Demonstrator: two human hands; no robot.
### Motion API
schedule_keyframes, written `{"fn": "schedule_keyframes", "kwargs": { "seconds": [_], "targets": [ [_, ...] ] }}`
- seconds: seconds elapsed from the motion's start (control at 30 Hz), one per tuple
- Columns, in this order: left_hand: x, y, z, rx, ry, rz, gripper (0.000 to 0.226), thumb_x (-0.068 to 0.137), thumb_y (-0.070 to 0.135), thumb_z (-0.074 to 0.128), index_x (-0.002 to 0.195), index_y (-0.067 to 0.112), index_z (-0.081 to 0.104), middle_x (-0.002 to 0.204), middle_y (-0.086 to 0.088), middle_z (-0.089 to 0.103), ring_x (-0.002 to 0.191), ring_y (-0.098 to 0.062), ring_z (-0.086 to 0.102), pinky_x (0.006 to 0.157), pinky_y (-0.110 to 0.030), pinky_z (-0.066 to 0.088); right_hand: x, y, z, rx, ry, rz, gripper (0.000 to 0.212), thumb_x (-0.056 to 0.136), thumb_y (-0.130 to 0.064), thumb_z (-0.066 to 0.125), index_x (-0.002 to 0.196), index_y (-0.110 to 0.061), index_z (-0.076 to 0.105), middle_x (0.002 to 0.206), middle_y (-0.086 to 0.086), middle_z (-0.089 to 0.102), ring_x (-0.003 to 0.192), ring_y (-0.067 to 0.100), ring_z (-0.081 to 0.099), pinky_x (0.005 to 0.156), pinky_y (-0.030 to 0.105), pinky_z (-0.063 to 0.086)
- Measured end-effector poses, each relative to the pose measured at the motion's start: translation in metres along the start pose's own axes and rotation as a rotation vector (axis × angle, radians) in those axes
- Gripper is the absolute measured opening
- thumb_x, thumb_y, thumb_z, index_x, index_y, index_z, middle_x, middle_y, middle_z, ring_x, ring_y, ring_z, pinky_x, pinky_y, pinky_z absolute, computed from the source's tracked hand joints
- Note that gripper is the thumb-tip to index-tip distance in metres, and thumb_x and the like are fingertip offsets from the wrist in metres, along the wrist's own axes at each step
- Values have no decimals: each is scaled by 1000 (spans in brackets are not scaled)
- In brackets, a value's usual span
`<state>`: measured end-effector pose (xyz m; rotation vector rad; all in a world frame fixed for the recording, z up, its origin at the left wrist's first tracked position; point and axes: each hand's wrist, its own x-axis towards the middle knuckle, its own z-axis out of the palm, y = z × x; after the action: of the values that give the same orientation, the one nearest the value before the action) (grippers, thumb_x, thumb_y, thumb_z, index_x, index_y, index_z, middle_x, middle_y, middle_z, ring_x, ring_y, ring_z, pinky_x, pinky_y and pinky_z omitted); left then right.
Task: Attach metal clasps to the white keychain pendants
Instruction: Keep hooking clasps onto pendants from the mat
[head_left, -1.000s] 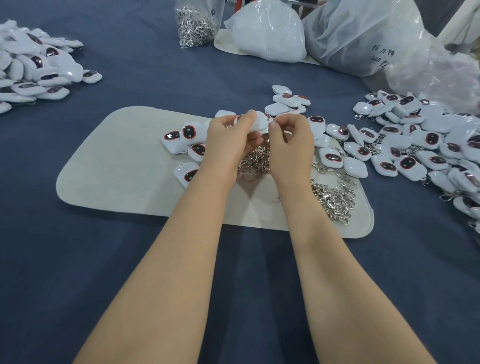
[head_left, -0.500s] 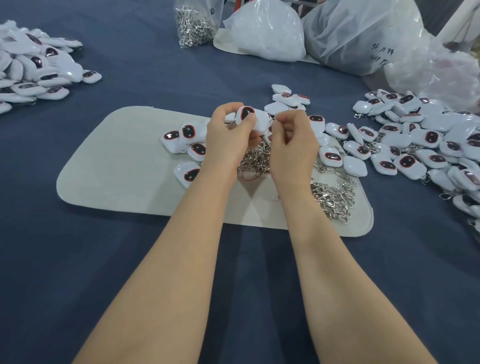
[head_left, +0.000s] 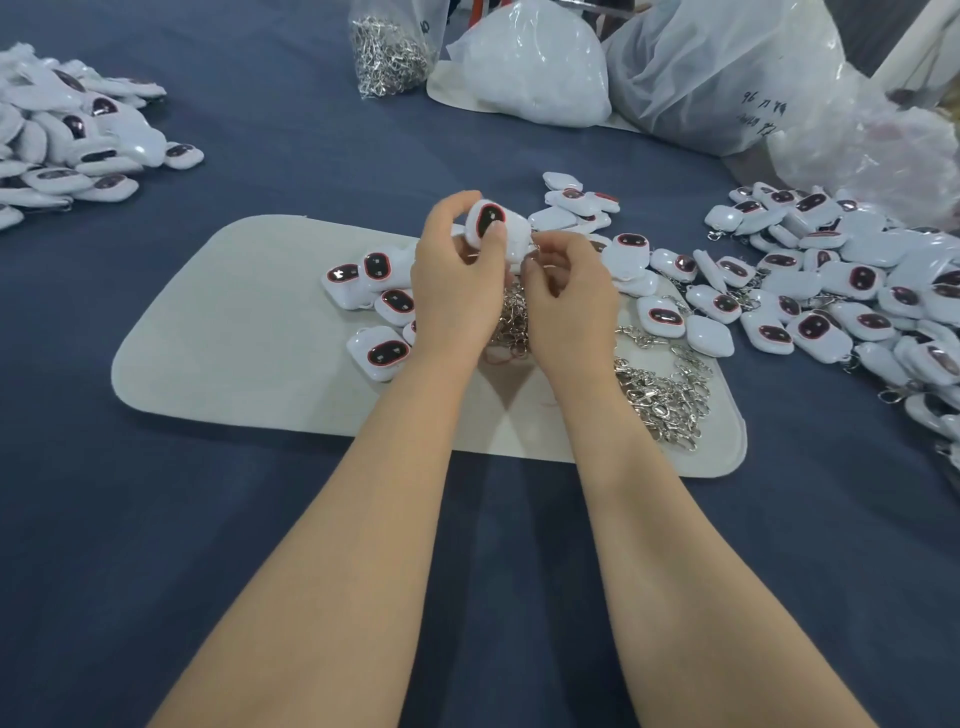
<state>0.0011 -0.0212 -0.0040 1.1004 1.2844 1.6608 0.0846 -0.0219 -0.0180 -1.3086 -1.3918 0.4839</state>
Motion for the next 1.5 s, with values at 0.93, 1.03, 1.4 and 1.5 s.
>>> {"fn": "schedule_keyframes", "kwargs": {
  "seconds": [0.93,1.03,1.4,1.5],
  "targets": [
    [-4,9,-2,82,-60,-66,23,94,17,56,116,19,57,113,-10,66,91,-24,63,91,-42,52,2,3,-4,-127,128,-68,18,89,-1,50,96,-6,66,90,-2,65,80,9,52,72,13,36],
    [-4,9,-1,128,-78,-12,26,94,16,54,120,19,58,114,-10,66,90,-23,62,93,-42,50,2,5,-3,-172,106,-76,19,90,-2,49,98,-6,66,95,1,67,81,8,51,72,12,33],
    [0,6,-1,-203,17,-243,25,93,10,57,117,4,58,80,-5,60,57,-6,59,62,-21,55,-1,-1,0,-9,108,-31,16,90,-4,52,98,-18,55,80,-16,54,76,-4,53,70,3,39],
    [0,7,-1,-294,10,-316,26,93,7,55,116,-4,59,79,-10,58,59,-10,56,58,-18,52,0,-3,-1,20,131,-43,19,89,-3,52,93,-21,50,80,-17,54,77,0,54,71,6,40]
  ]
}}
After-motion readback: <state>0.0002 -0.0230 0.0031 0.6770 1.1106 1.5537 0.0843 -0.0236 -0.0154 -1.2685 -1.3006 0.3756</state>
